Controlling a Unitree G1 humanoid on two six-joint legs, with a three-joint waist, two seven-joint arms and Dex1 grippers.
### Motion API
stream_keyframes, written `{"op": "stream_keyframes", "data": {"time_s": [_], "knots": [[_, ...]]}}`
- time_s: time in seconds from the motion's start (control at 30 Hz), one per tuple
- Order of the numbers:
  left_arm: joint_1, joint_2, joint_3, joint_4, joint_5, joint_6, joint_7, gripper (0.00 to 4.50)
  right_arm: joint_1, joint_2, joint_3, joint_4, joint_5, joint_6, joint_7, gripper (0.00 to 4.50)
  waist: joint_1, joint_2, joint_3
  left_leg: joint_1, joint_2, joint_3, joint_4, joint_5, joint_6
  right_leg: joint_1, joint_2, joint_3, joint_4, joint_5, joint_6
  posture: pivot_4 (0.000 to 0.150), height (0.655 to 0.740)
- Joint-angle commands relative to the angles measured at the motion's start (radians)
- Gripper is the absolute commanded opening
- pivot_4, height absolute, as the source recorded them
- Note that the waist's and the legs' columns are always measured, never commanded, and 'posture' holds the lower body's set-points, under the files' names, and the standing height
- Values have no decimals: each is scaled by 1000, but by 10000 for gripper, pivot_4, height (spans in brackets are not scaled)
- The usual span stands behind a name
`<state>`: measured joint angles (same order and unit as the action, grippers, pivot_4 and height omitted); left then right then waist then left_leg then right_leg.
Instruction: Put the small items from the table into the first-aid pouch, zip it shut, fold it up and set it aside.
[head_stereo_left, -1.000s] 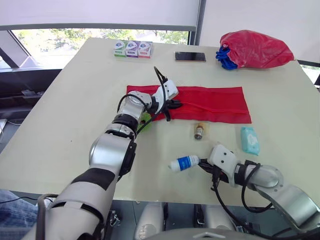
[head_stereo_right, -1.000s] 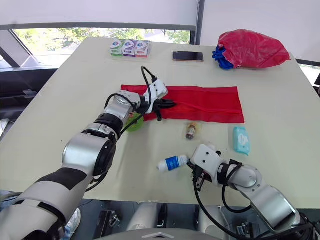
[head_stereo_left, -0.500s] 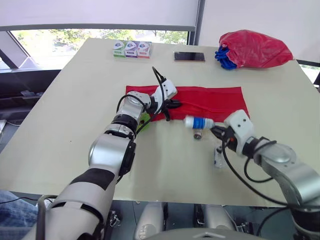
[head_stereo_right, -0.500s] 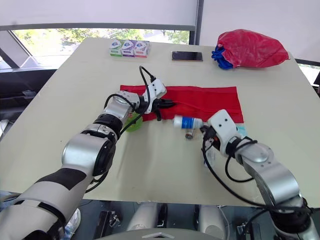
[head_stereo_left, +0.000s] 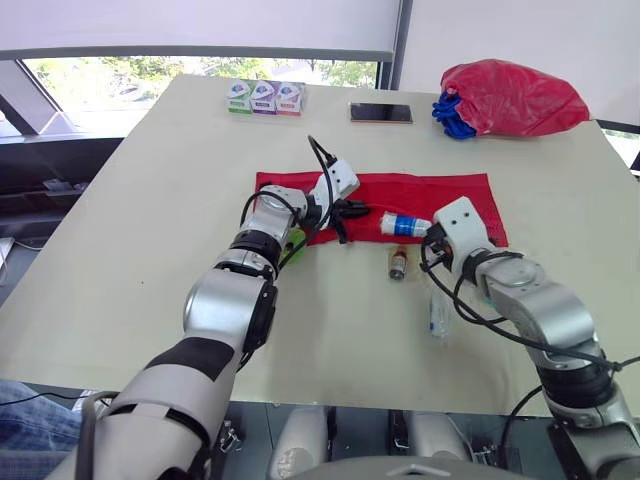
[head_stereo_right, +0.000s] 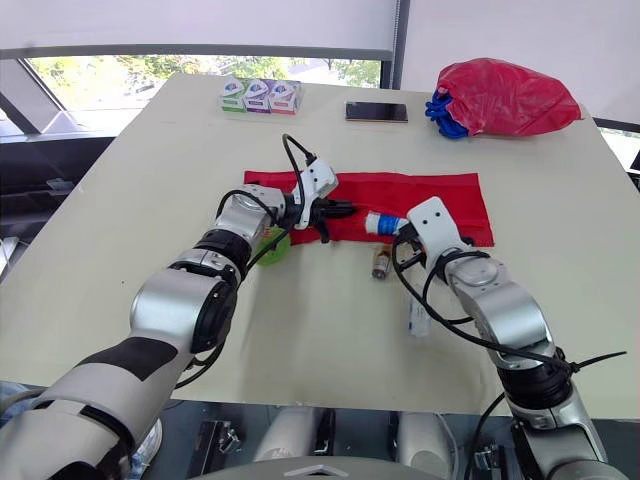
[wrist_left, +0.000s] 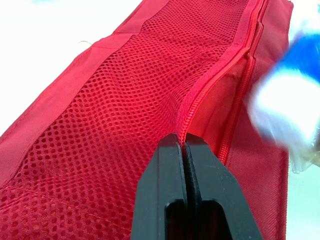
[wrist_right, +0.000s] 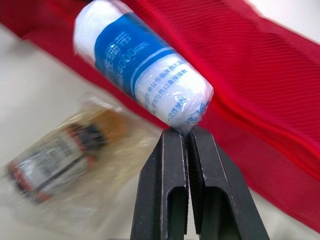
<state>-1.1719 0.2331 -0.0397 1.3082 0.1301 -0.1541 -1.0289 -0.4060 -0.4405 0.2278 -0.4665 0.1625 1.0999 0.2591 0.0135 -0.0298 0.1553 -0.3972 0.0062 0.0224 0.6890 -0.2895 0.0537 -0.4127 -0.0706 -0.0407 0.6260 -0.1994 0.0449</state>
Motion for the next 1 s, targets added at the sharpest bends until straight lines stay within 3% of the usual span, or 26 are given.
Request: {"op": "stream_keyframes", "data": {"time_s": [0.03,0.17,0.27,0.5,0.73,1.0], "knots": [[-6,1,9,-16,-13,-13,0,0,12,-63,-14,-33,2,-68,69,17699,-1,0,0,0,0,0,0,0,0,0,0,0,0,0,0,1500,7400],[-4,-1,8,-16,-13,-15,2,0,26,-164,0,6,-9,-209,184,28664,-1,0,0,0,0,-1,0,0,0,0,0,0,0,0,0,1500,7400],[-3,-2,8,-17,-12,-17,2,0,9,-211,-9,84,-15,-316,259,43903,-2,0,0,0,0,0,0,0,0,0,0,0,0,0,0,1500,7400],[-5,-2,6,-18,-11,-19,3,0,-129,-242,17,333,-35,-525,434,43903,-3,0,0,1,0,-1,0,0,0,0,1,0,0,0,0,1500,7400],[-4,2,3,-20,-8,-23,4,0,-308,-177,67,646,-80,-689,577,43903,-5,0,0,1,0,0,0,0,0,0,1,0,0,0,0,1500,7400],[-4,4,5,-22,-10,-23,8,0,-360,-112,95,754,-116,-738,654,43903,-9,1,0,0,0,0,-1,3,-4,0,0,0,0,0,0,1500,7400]]}}
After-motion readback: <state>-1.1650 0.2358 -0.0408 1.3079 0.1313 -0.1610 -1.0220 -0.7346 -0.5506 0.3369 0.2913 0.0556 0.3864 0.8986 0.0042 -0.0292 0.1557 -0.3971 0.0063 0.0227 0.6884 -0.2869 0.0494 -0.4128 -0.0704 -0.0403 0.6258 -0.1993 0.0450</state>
